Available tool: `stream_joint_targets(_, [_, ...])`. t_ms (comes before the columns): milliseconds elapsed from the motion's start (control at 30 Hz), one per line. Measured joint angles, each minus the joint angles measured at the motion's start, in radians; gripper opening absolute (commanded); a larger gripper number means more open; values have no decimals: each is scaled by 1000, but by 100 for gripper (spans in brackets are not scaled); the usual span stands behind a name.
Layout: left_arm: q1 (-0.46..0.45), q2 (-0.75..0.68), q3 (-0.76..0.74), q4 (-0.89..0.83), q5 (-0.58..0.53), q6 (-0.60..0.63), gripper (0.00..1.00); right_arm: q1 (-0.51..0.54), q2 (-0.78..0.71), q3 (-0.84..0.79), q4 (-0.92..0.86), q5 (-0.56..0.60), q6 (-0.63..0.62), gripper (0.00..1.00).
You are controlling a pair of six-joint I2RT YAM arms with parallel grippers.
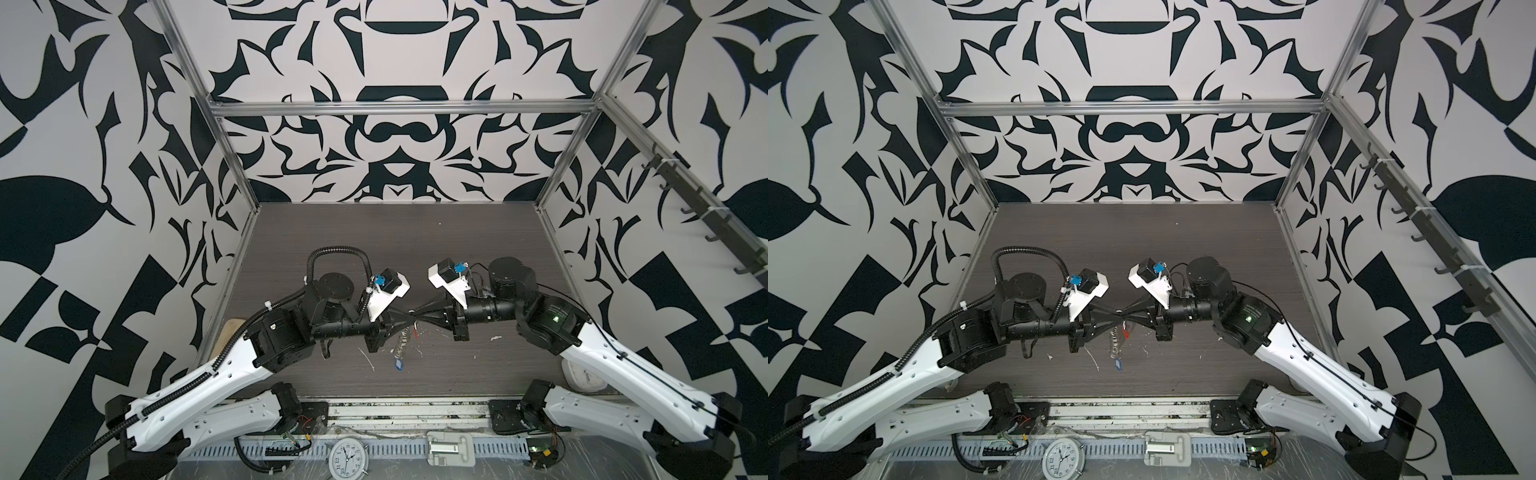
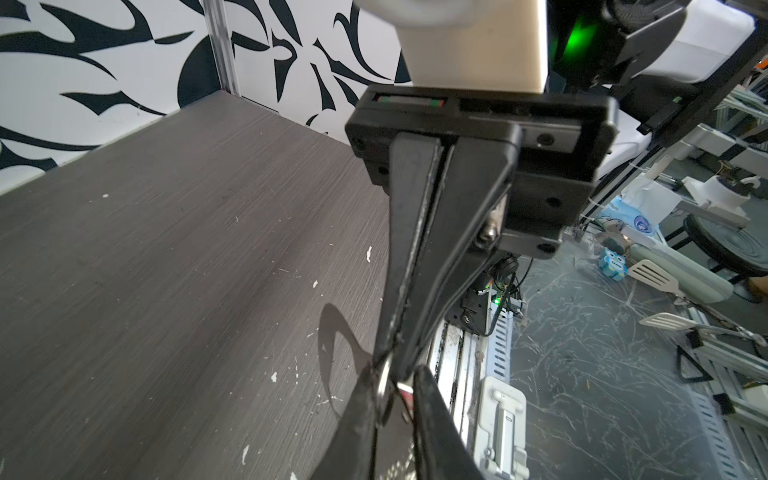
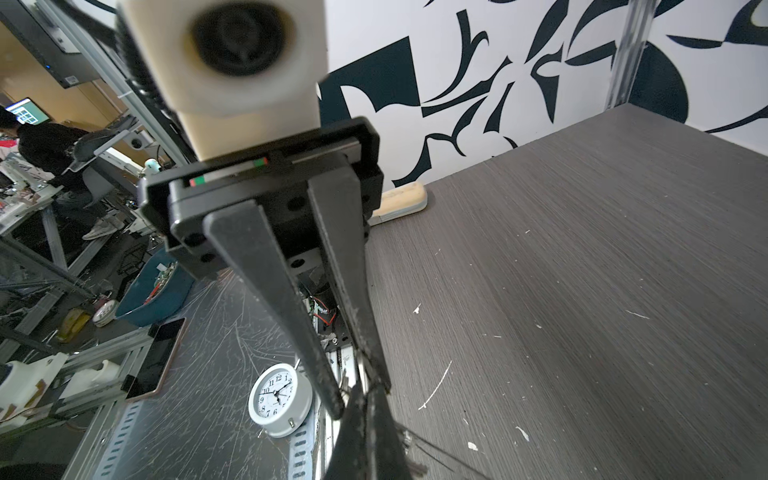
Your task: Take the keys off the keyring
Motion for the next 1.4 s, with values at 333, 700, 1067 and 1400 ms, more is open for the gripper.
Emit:
stream_joint_targets(333, [-5, 2, 51, -69, 77, 23, 21, -10, 5, 24, -46, -113, -49, 0])
stream_joint_targets(700, [-5, -6, 55, -100, 62, 40, 13, -18, 27, 32, -64, -148, -60, 0])
stream_joint_targets(1067, [-4, 5, 55, -90, 65, 31, 0, -19, 28, 32, -60, -143, -48, 0])
stream_joint_targets(1400, [-6, -25, 21, -39, -53, 2, 0, -24, -25, -6, 10, 6, 29, 56])
